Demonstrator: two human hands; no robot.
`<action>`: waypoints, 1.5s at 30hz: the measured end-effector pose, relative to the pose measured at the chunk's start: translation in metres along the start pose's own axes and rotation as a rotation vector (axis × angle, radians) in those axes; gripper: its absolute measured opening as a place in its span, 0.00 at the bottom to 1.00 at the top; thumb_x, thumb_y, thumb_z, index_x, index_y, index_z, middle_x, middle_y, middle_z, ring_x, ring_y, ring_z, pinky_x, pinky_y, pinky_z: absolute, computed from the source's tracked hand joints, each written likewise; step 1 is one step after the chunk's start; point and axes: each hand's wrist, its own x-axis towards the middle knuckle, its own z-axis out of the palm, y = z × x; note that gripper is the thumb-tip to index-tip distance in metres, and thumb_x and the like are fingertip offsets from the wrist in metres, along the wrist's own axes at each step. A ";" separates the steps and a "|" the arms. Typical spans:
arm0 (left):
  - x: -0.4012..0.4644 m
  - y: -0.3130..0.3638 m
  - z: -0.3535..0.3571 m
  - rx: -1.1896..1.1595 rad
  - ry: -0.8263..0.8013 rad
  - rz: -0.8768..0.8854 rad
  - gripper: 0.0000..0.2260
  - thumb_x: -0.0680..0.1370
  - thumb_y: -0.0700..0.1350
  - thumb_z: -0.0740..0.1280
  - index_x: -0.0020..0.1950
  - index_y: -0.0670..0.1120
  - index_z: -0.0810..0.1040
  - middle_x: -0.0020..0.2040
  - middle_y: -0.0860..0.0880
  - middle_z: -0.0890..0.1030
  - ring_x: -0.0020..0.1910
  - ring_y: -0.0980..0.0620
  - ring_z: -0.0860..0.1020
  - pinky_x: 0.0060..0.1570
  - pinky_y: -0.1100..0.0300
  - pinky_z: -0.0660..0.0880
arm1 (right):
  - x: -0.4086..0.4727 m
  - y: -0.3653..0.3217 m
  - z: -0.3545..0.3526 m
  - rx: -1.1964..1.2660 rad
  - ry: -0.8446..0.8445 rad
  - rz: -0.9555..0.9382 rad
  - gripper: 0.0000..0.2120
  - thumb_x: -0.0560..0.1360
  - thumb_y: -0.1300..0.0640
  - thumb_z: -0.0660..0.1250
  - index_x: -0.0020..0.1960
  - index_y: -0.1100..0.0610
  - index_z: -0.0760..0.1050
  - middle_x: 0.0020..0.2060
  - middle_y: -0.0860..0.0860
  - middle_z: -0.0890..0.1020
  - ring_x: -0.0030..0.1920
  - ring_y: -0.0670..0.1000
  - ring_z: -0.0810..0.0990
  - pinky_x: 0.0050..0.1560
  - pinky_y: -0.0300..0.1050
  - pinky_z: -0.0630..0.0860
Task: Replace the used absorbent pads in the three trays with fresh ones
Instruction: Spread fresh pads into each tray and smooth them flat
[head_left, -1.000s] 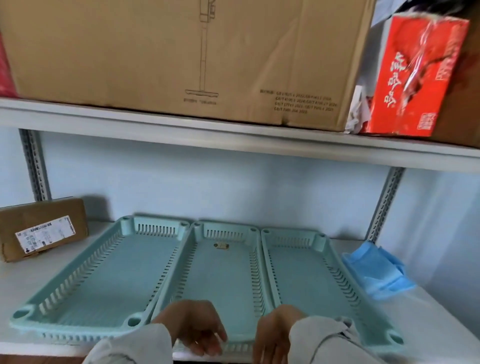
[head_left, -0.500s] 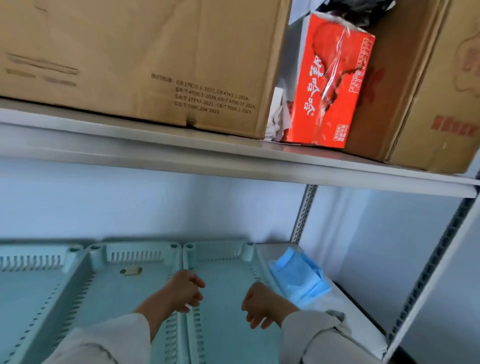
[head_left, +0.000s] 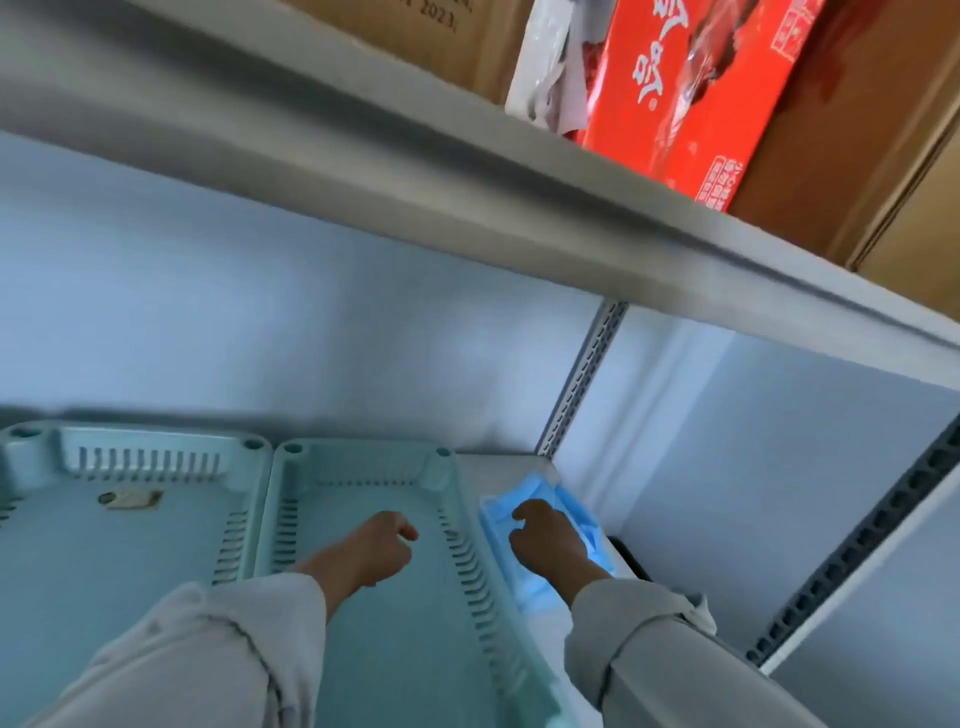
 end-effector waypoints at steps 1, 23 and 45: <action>0.005 0.001 0.004 0.018 -0.002 -0.003 0.18 0.78 0.37 0.56 0.66 0.46 0.71 0.64 0.41 0.72 0.51 0.47 0.73 0.40 0.61 0.71 | 0.005 0.002 -0.002 -0.021 0.023 0.003 0.17 0.78 0.59 0.57 0.66 0.57 0.70 0.64 0.55 0.74 0.66 0.55 0.71 0.61 0.44 0.69; 0.029 -0.031 0.043 0.235 -0.092 -0.123 0.24 0.81 0.37 0.56 0.77 0.42 0.58 0.77 0.43 0.57 0.76 0.46 0.58 0.73 0.57 0.57 | 0.035 0.046 0.026 -0.072 0.199 0.151 0.15 0.75 0.57 0.63 0.61 0.54 0.74 0.59 0.57 0.73 0.63 0.60 0.71 0.55 0.48 0.70; -0.092 -0.001 -0.047 -0.332 0.068 -0.050 0.21 0.80 0.43 0.62 0.73 0.44 0.65 0.51 0.45 0.75 0.44 0.51 0.74 0.38 0.62 0.70 | -0.058 -0.078 0.003 0.534 0.373 -0.300 0.07 0.75 0.56 0.67 0.49 0.53 0.83 0.38 0.50 0.81 0.43 0.52 0.79 0.42 0.41 0.71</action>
